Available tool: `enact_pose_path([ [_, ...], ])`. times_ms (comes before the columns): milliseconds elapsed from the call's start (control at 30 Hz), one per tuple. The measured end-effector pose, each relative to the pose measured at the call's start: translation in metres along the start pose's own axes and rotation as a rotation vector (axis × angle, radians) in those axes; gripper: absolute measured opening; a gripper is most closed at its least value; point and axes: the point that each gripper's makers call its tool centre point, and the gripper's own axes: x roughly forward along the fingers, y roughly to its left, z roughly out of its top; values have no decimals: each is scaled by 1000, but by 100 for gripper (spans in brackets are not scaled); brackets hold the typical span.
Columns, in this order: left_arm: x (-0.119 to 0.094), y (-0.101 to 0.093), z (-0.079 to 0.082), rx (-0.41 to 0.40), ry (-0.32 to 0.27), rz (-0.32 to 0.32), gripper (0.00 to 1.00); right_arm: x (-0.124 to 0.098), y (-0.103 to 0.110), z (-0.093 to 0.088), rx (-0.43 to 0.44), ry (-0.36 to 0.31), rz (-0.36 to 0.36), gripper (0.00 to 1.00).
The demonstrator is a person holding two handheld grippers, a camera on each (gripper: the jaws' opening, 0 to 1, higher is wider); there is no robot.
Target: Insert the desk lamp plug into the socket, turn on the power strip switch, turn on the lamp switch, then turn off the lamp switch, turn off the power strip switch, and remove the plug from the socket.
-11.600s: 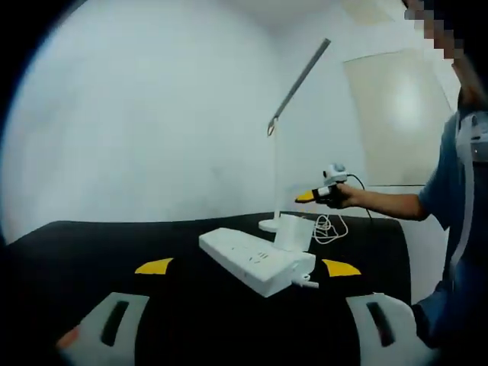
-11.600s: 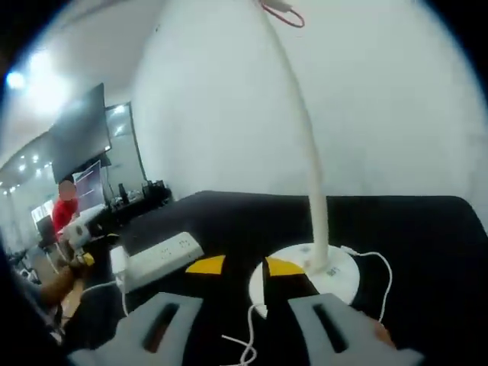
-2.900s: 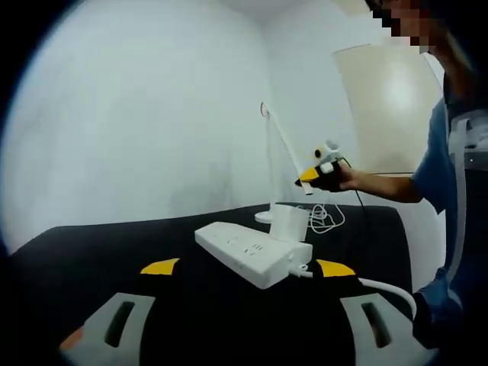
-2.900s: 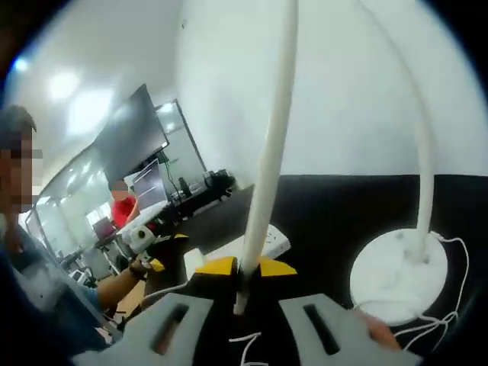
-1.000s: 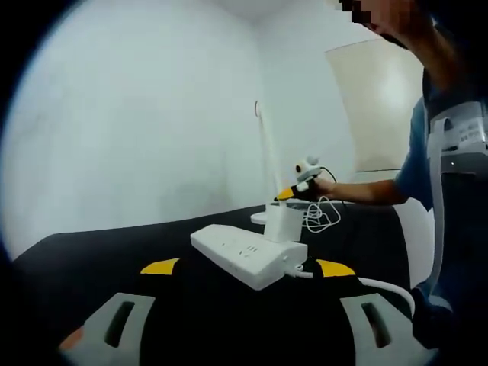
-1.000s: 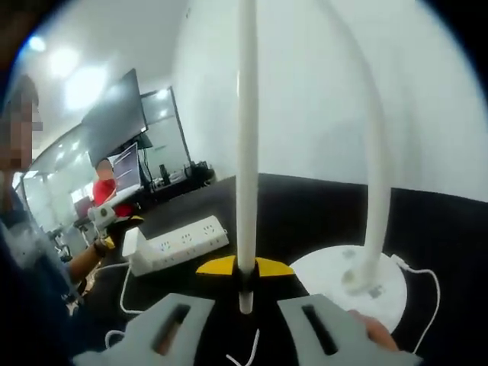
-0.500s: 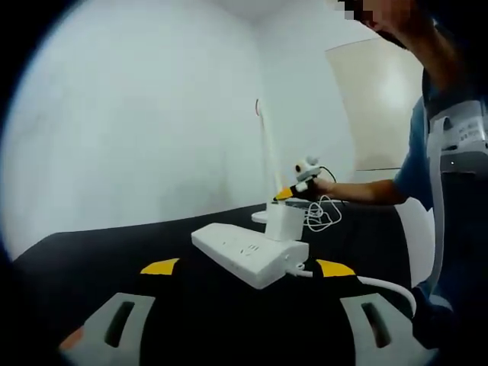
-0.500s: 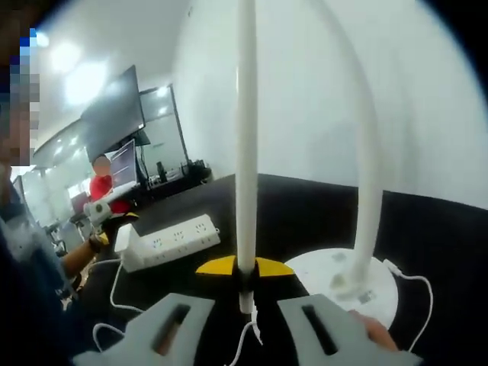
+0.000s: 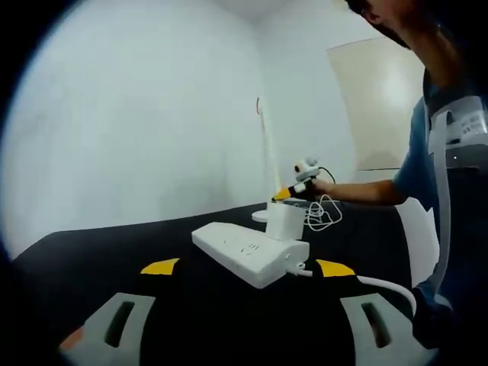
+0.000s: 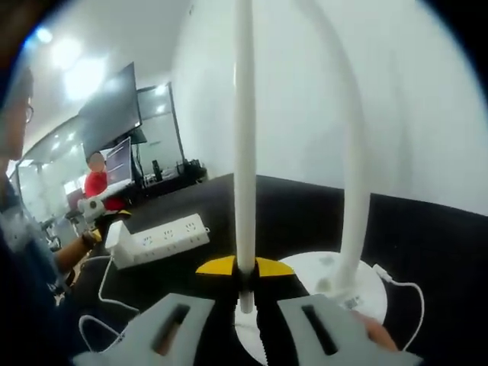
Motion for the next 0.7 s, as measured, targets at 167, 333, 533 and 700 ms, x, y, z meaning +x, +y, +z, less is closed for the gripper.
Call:
enact_pose_path([
  [167, 0, 0, 0, 0, 1, -1, 66, 1, -4, -1, -11, 1, -11, 10],
  [333, 0, 0, 0, 0, -3, 0, 66, 1, -10, 0, -16, -4, -21, 10],
  [533, -1, 0, 1, 1, -5, -1, 66, 1, -17, 0, -19, -8, -31, 10],
  [700, -1, 0, 1, 1, -5, -1, 66, 1, -19, 0, -24, -9, -40, 10],
])
